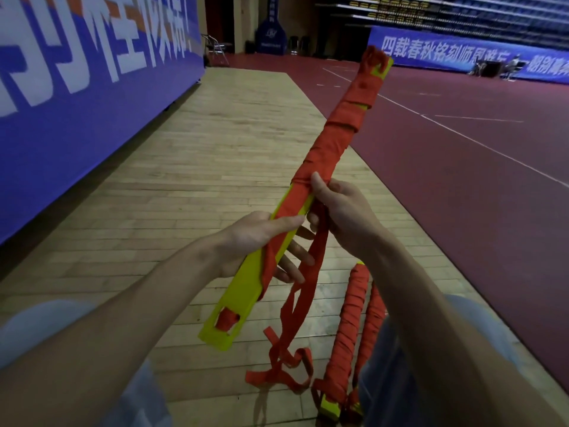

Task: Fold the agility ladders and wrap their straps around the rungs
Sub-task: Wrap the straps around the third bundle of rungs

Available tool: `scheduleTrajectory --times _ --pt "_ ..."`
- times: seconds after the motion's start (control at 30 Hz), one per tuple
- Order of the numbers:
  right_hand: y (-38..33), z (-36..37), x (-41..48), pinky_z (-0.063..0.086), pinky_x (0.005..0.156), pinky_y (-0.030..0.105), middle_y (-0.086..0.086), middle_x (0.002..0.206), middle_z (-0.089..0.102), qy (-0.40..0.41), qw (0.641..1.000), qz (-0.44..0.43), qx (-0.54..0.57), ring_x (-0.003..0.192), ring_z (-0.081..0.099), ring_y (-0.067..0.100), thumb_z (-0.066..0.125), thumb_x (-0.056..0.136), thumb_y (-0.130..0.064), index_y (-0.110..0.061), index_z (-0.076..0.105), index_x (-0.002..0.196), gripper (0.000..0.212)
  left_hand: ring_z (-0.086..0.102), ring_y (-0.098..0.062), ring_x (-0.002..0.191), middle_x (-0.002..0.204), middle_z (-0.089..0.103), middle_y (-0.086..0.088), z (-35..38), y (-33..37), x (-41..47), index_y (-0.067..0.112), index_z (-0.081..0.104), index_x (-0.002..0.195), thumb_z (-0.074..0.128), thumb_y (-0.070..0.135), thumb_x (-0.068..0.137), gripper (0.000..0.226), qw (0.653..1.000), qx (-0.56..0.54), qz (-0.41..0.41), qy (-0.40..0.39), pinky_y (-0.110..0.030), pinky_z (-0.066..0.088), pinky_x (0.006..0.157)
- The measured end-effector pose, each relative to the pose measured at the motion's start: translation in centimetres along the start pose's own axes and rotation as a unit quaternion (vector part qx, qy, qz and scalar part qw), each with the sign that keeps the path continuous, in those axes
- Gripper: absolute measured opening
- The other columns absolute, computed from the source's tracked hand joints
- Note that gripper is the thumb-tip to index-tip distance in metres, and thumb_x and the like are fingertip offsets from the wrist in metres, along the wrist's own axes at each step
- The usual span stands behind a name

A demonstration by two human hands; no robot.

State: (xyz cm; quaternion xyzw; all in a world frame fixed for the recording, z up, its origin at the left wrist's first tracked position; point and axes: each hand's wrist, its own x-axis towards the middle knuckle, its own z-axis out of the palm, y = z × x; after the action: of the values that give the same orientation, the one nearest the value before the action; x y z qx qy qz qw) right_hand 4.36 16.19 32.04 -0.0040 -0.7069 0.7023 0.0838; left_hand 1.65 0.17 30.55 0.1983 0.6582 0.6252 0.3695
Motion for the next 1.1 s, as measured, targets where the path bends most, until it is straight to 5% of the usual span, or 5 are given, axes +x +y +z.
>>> scheduleTrajectory --times 0.23,0.4,0.6,0.83,1.1 --pt "1.0 0.3 0.1 0.059 0.049 0.036 0.027 0.086 0.071 0.044 0.98 0.076 -0.177 0.046 0.064 0.021 0.045 0.101 -0.048 0.012 0.062 0.098 0.062 0.04 -0.017 0.038 0.055 0.046 -0.004 0.1 -2.3 2.1 0.005 0.059 0.091 0.052 0.031 0.101 0.028 0.978 0.141 0.035 0.15 -0.025 0.036 0.042" --pt "0.9 0.4 0.1 0.06 0.053 0.034 0.008 0.063 0.065 0.04 0.973 0.078 -0.214 0.048 0.064 0.017 0.051 0.098 -0.047 0.0 0.066 0.092 0.05 0.059 -0.025 0.09 0.123 0.051 -0.018 0.8 -2.7 3.0 0.019 0.051 0.124 0.028 0.069 0.094 0.062 0.942 0.282 0.005 0.183 -0.037 0.044 0.076" --pt "1.1 -0.4 0.2 0.049 0.042 0.023 0.007 0.066 0.056 0.102 0.987 0.069 -0.108 0.04 0.052 0.008 0.052 0.101 -0.015 -0.002 0.064 0.078 0.029 0.055 -0.02 0.1 0.121 0.051 -0.002 0.7 -2.6 2.4 0.021 0.036 0.136 0.028 0.047 0.104 0.042 0.874 0.436 0.088 0.197 -0.041 0.046 0.089" --pt "0.1 -1.5 0.1 0.042 0.046 0.022 0.007 0.07 0.05 0.043 0.998 0.04 -0.007 0.048 0.048 0.009 0.049 0.102 -0.009 0.0 0.059 0.094 0.016 0.064 -0.006 0.075 0.086 0.066 0.008 0.0 -1.1 1.5 0.027 0.065 0.104 0.068 0.053 0.083 0.033 0.979 0.173 0.009 0.109 -0.022 0.049 0.063" --pt "-0.1 -1.1 0.1 0.045 0.04 0.024 0.011 0.076 0.058 0.018 1.0 -0.014 -0.014 0.041 0.053 0.014 0.049 0.103 -0.018 0.002 0.062 0.099 0.024 0.057 -0.024 0.05 0.068 0.061 -0.014 0.4 -0.7 0.9 0.004 0.062 0.095 0.054 0.028 0.1 0.026 0.997 0.057 0.02 0.055 -0.029 0.047 0.049"
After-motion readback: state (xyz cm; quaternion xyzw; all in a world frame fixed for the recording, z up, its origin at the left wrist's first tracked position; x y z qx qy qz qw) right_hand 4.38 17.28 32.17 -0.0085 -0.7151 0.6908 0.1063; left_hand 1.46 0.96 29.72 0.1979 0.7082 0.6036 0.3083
